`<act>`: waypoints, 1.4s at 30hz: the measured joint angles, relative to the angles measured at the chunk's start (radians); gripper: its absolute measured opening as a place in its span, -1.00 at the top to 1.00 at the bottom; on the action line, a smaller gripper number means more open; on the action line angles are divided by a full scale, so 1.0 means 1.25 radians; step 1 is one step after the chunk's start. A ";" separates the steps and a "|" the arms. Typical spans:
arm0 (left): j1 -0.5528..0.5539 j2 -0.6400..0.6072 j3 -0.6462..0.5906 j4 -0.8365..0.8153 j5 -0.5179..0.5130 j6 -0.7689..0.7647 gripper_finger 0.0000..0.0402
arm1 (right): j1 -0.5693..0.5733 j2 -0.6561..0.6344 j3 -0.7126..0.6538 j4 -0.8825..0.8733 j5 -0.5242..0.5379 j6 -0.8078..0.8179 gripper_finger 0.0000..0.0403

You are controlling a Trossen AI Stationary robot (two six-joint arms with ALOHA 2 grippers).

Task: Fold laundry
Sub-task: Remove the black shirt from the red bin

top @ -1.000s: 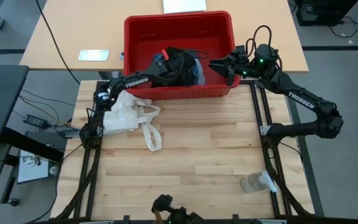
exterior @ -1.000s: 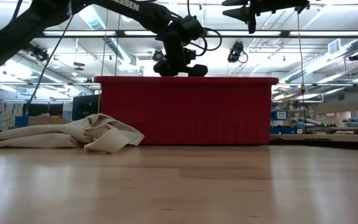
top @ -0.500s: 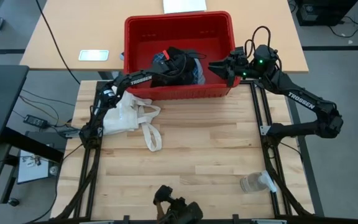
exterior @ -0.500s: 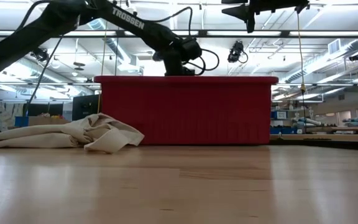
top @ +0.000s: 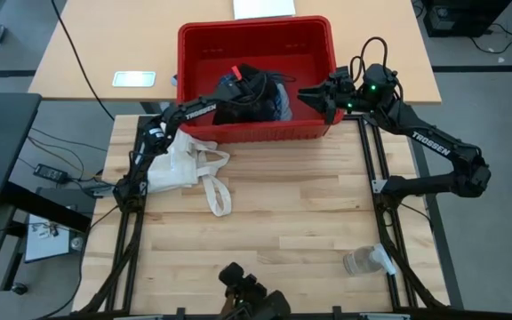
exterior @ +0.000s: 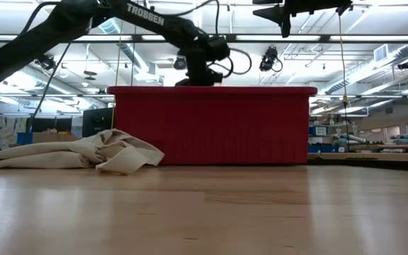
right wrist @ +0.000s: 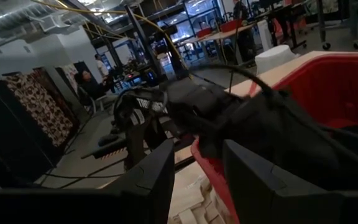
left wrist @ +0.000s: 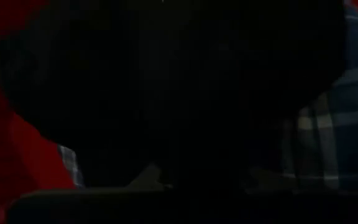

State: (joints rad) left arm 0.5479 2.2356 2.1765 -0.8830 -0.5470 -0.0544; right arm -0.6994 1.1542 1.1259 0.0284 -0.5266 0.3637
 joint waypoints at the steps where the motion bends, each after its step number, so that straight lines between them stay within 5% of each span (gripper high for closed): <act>1: 0.002 0.000 0.017 -0.004 0.006 0.006 0.74 | 0.000 0.000 0.000 0.000 0.000 0.000 0.28; 10: 0.073 -0.002 0.097 -0.082 0.247 -0.064 0.74 | -0.010 -0.017 0.000 0.001 0.000 0.000 0.28; 17: 0.082 -0.003 0.097 -0.110 0.328 -0.065 0.74 | -0.032 -0.046 0.000 0.001 0.008 0.000 0.28; 42: 0.036 -0.176 0.135 -0.167 0.203 0.100 0.74 | -0.064 -0.076 0.000 -0.103 0.080 -0.023 0.28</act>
State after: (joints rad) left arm 0.5931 2.0151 2.3451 -1.0914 -0.2929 0.0703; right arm -0.7796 1.0594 1.1255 -0.1006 -0.4271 0.3349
